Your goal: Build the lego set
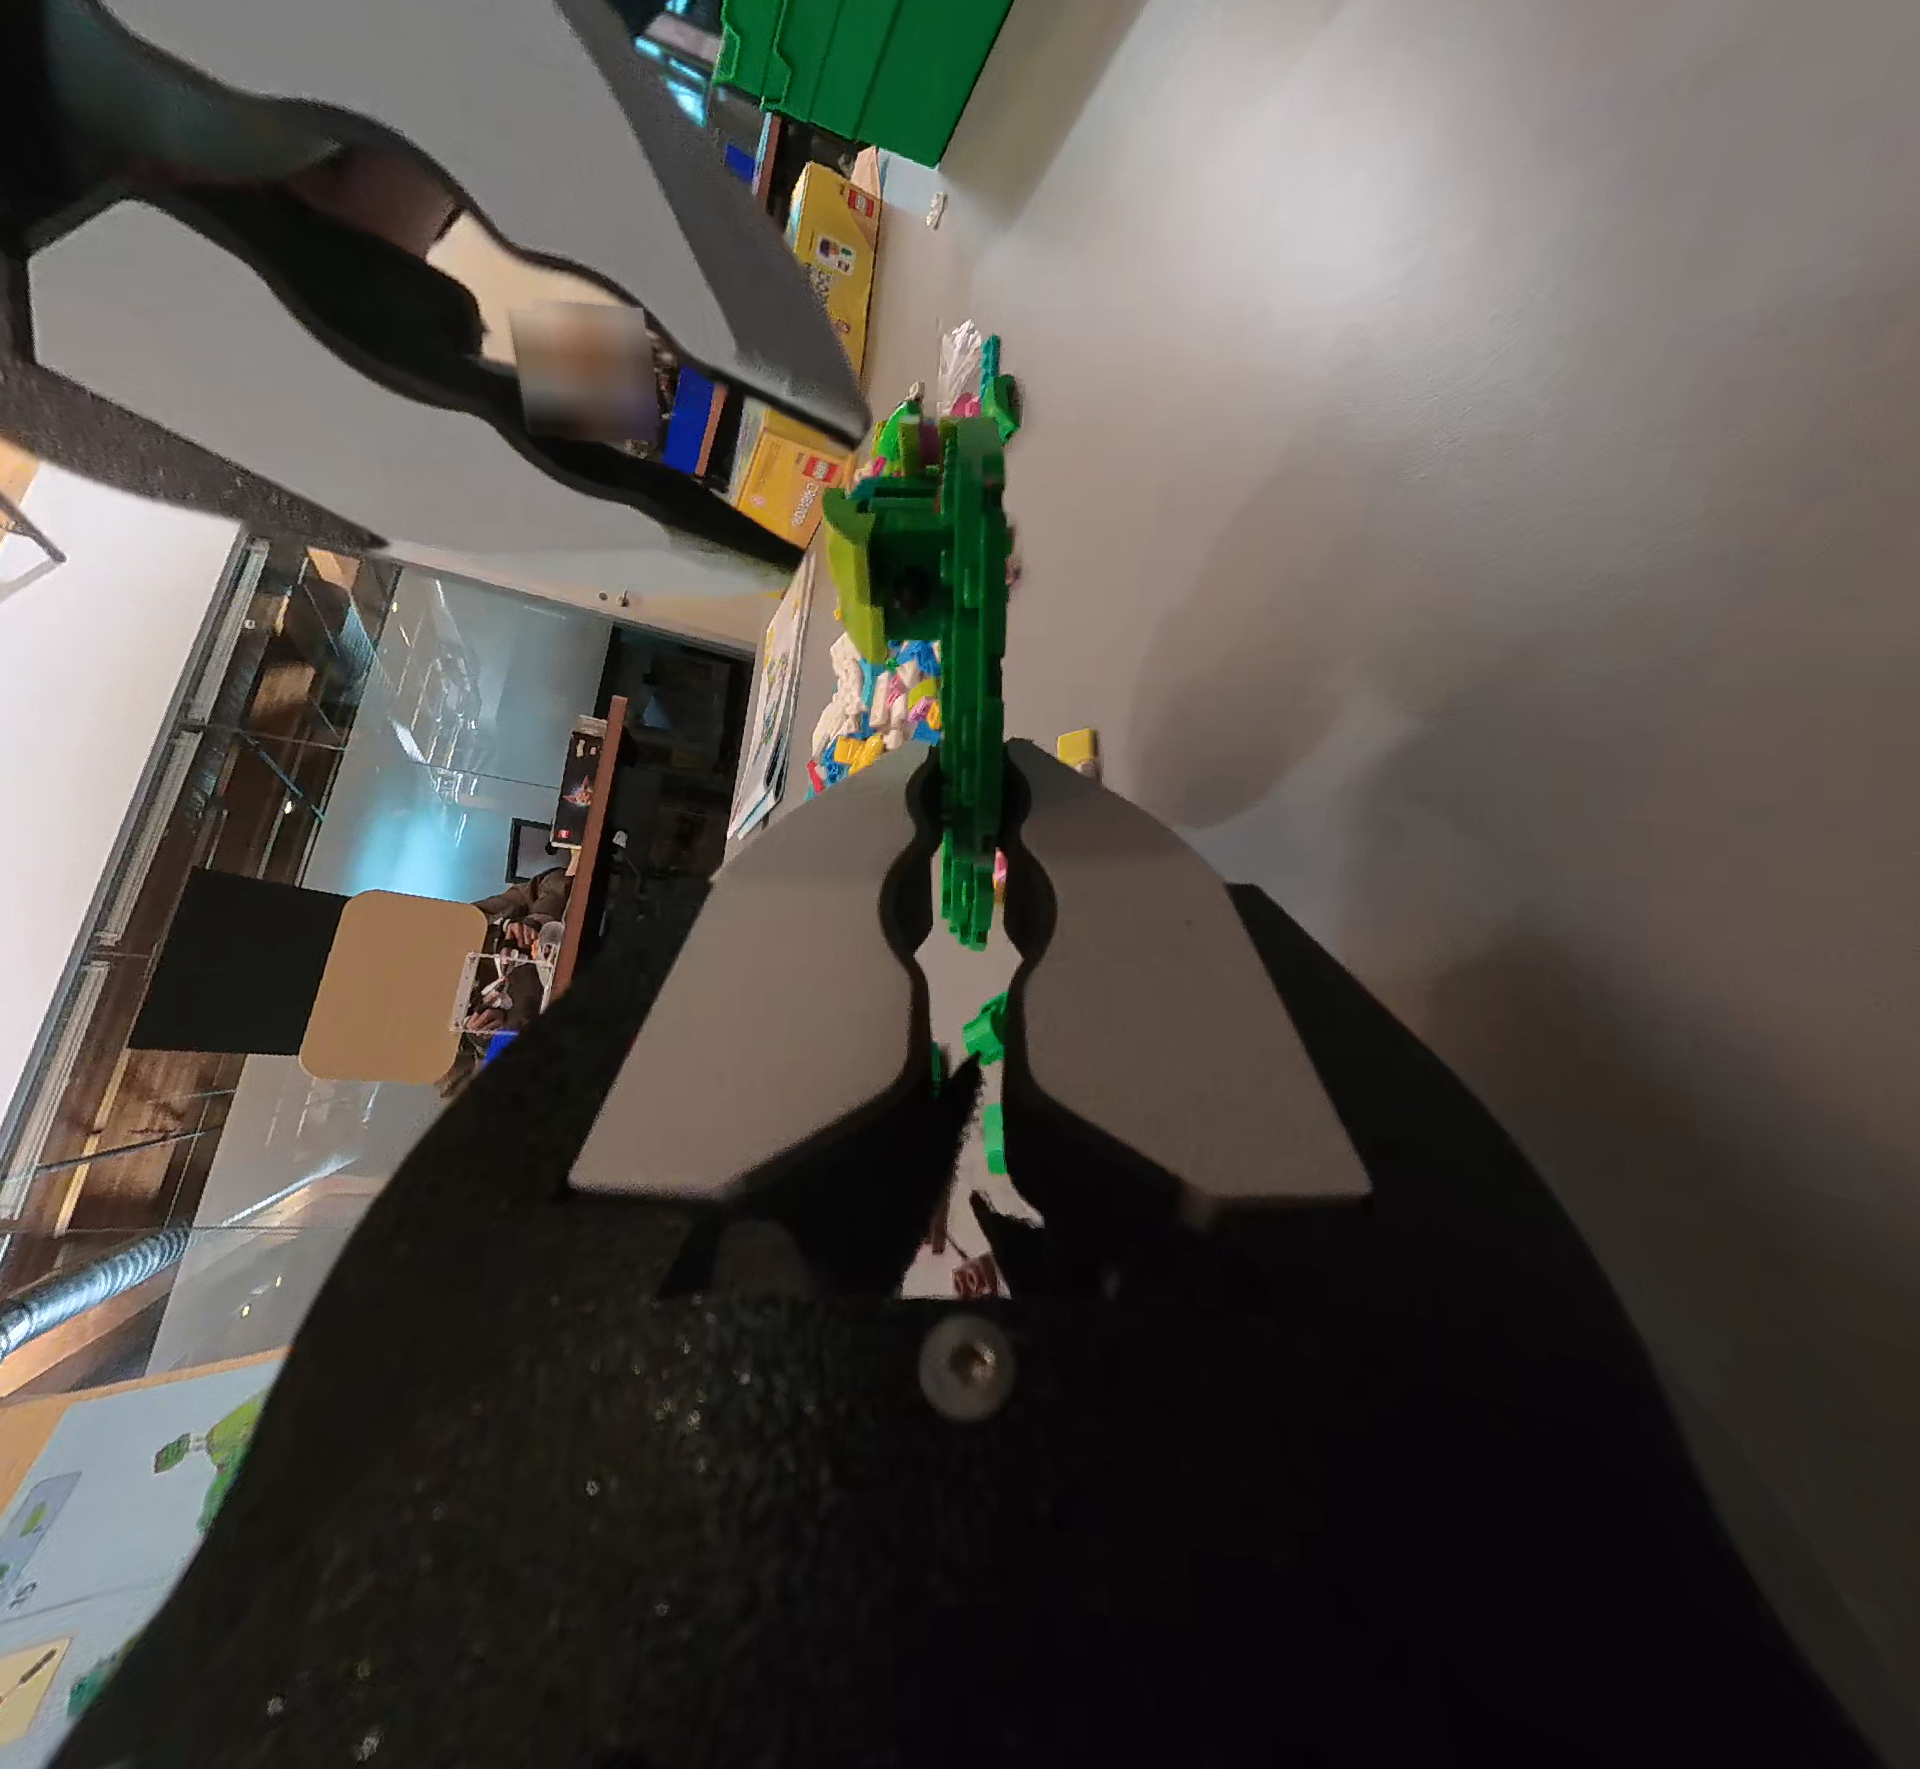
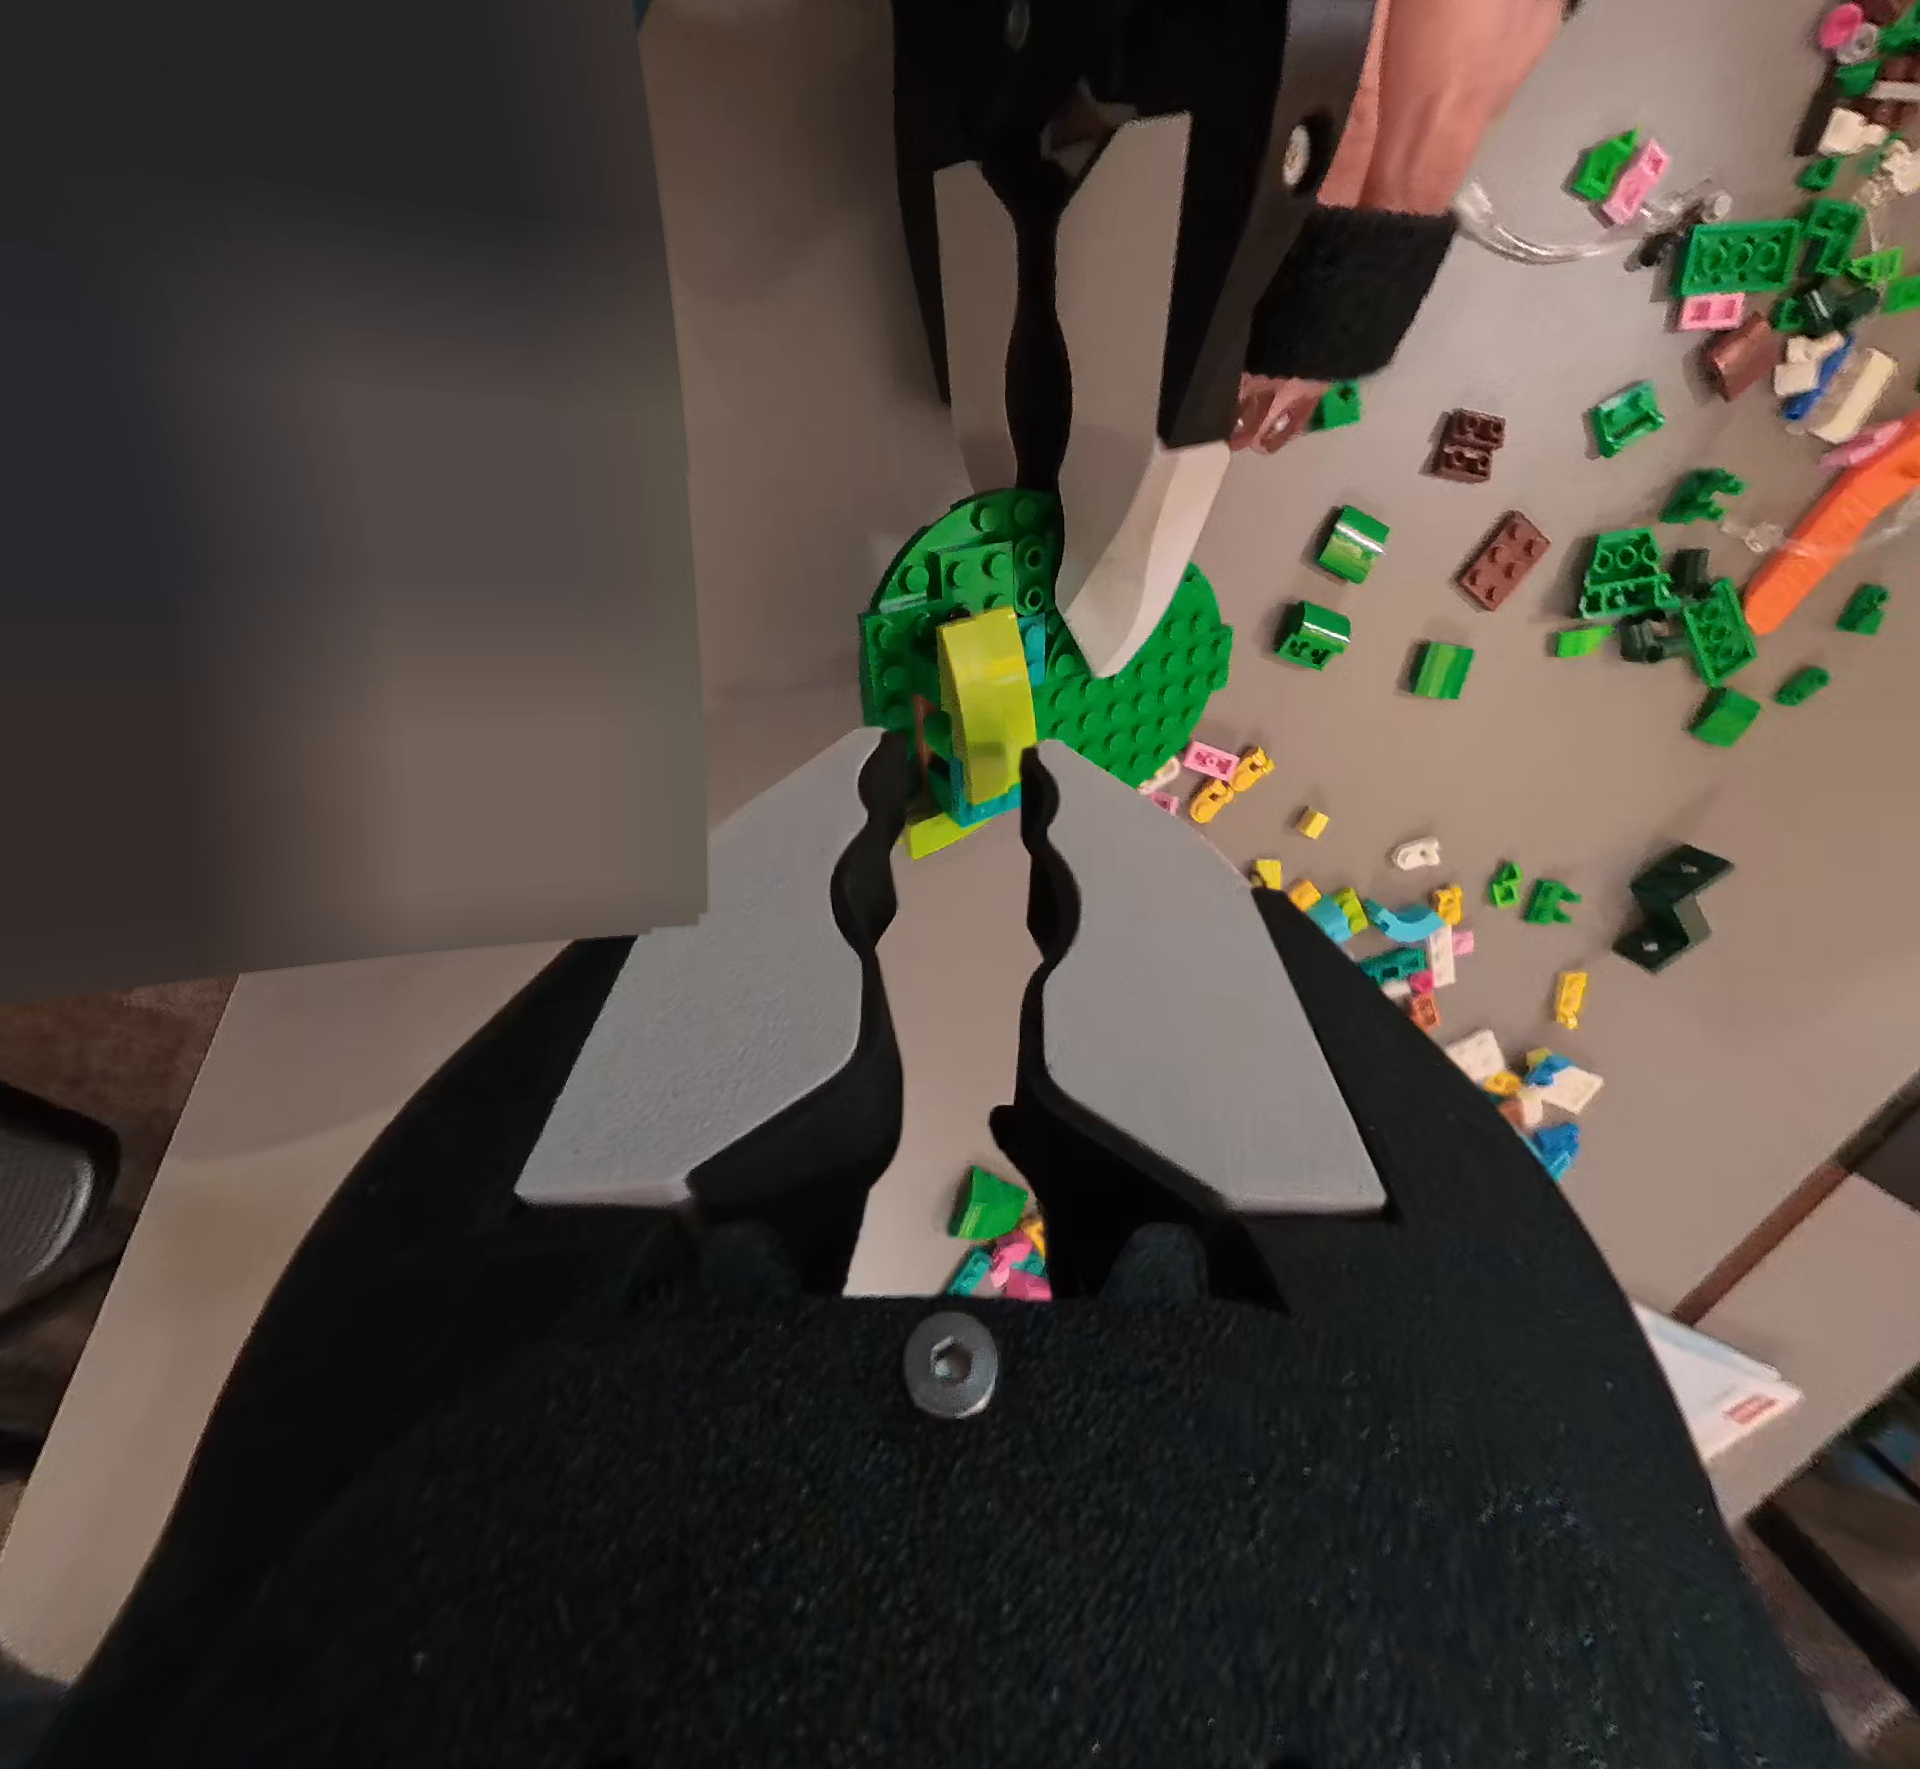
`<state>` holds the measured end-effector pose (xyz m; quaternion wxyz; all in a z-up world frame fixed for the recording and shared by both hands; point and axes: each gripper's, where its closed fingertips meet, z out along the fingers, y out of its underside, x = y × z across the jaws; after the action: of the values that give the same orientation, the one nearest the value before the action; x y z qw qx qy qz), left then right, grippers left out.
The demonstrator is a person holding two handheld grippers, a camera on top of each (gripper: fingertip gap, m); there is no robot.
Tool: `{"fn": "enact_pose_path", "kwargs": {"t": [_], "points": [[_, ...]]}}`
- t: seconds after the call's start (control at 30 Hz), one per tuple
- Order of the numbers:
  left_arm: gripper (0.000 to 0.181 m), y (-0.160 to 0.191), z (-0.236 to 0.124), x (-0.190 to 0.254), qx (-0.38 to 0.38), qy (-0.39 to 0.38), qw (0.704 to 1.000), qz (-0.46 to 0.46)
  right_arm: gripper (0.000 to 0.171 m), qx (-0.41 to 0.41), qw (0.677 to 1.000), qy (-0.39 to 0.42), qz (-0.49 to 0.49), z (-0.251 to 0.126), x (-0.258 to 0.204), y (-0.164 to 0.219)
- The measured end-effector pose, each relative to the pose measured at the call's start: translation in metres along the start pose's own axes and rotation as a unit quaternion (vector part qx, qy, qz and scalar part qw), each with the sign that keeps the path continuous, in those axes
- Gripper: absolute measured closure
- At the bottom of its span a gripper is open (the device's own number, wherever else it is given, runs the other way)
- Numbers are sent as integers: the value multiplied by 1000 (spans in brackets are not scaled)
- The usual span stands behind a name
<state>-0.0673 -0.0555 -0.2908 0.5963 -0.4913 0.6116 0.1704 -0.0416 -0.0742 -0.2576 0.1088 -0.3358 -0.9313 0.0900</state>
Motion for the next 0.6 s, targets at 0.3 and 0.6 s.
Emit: {"fn": "enact_pose_path", "kwargs": {"t": [0.3, 0.6], "points": [[173, 10, -1, -12, -25, -31, 999, -20, 94, 119, 956, 268, 16, -12, 22, -1], [173, 11, 0, -15, -25, -33, 998, -40, 111, 14, 865, 495, -83, 3, 31, 4]]}}
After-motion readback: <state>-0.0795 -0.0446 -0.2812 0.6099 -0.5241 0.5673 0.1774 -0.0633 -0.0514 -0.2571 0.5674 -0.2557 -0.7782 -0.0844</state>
